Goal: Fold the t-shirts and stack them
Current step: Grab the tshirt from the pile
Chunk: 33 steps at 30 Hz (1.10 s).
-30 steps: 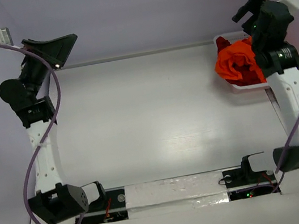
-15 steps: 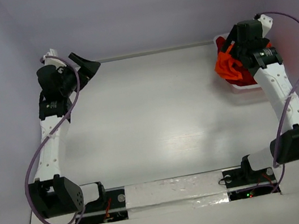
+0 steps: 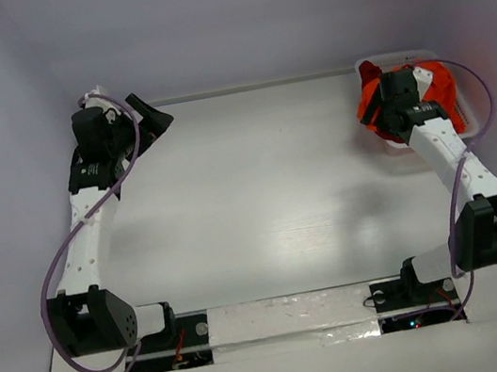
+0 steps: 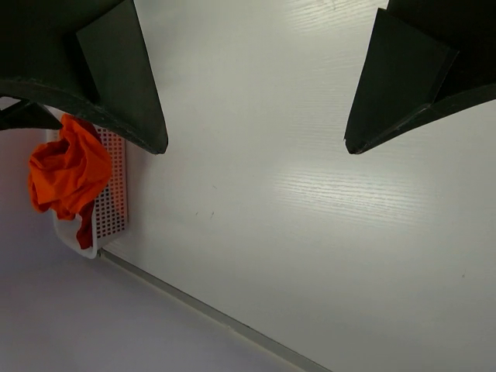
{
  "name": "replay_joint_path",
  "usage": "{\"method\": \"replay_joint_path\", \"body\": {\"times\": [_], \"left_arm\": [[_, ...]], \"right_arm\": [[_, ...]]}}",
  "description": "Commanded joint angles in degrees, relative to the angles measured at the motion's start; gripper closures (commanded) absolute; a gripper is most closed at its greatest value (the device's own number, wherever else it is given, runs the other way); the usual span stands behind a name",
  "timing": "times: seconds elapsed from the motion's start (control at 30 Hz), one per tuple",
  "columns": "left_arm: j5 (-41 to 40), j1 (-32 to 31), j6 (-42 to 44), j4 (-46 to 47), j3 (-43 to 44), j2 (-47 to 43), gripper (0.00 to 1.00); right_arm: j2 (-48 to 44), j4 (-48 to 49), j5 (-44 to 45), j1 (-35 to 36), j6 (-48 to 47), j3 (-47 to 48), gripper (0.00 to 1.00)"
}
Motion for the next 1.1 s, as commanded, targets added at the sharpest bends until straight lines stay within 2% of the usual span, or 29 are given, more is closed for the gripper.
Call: {"method": "replay_joint_path", "body": {"times": [0.0,0.13,0.43,0.9,1.07], "left_arm": [[1.14,0.05,1.16,-0.98,3.91,0.47,0.01],[0.8,0.05,1.77,-2.12,5.05,-0.32,0.01],[-0.34,0.05,3.0,-2.83,3.91,-2.08,0.01],[0.09,0.05,3.0,-4.06,7.42,0.12,0.01],[0.62,0.05,2.82,-3.88,7.25,0.64,0.01]], "right_arm": [[1.43,5.65,-1.39,-1.19,0.31,1.9,0.13],[3.71,6.98,-4.29,-4.79,3.11,4.27,0.13],[7.41,6.97,-4.55,-9.81,4.97,6.65,0.17],[12.16,7.77,-7.11,-10.34,5.23,6.3,0.19],[11.46,7.59,-6.59,-10.34,5.59,6.39,0.26]]}}
